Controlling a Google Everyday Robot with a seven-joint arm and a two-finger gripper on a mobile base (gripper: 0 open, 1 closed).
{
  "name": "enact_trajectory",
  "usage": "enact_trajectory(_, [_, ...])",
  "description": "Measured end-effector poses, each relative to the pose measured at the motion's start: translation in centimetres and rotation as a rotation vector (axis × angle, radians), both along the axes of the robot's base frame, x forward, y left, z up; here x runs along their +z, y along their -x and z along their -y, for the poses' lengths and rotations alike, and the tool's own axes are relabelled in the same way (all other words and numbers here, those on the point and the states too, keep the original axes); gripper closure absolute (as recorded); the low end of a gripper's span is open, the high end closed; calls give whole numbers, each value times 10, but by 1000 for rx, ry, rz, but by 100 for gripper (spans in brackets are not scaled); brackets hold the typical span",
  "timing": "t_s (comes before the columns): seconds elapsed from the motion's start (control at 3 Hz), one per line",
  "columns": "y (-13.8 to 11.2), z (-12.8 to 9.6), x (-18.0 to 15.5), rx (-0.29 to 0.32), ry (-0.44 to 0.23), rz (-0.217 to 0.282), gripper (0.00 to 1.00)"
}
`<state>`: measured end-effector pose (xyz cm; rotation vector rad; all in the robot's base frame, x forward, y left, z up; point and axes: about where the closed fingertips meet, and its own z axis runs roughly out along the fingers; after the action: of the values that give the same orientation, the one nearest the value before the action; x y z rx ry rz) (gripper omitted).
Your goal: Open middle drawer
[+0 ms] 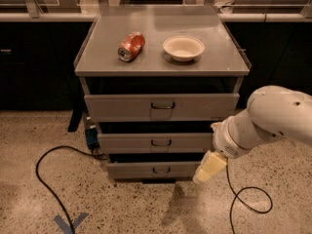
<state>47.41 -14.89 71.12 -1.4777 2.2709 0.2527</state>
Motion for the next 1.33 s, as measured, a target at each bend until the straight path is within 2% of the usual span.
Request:
enact_trajectory(0.33, [-3, -25, -52, 52, -26, 0, 0])
enact_trajectory(0.67, [-12, -43, -93, 62, -81, -16, 0])
enact_trajectory(1.0, [-23, -46, -135, 21, -126, -52, 0])
enact_trajectory(1.33, [-39, -37, -165, -47, -156, -84, 0])
